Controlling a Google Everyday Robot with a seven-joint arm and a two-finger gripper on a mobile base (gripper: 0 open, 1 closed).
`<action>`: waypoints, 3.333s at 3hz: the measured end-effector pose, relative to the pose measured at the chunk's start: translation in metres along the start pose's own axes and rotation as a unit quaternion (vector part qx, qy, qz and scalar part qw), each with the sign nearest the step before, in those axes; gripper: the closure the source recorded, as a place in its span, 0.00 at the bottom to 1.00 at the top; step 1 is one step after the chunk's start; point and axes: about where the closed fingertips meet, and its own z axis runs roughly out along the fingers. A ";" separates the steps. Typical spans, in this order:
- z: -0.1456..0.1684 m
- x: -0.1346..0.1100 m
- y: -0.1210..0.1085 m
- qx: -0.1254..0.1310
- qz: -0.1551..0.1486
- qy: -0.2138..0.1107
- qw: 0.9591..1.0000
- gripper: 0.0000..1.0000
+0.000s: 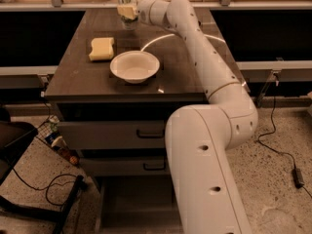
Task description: Place 7up can into bottom drawer
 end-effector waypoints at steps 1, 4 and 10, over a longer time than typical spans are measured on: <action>-0.021 -0.033 -0.003 0.006 -0.023 -0.001 1.000 1.00; -0.174 -0.124 -0.006 -0.021 -0.025 -0.037 0.999 1.00; -0.502 0.018 0.030 0.041 -0.004 0.029 0.999 1.00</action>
Offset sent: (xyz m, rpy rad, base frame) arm -0.0760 -0.0816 0.1093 0.0285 -0.0855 0.0374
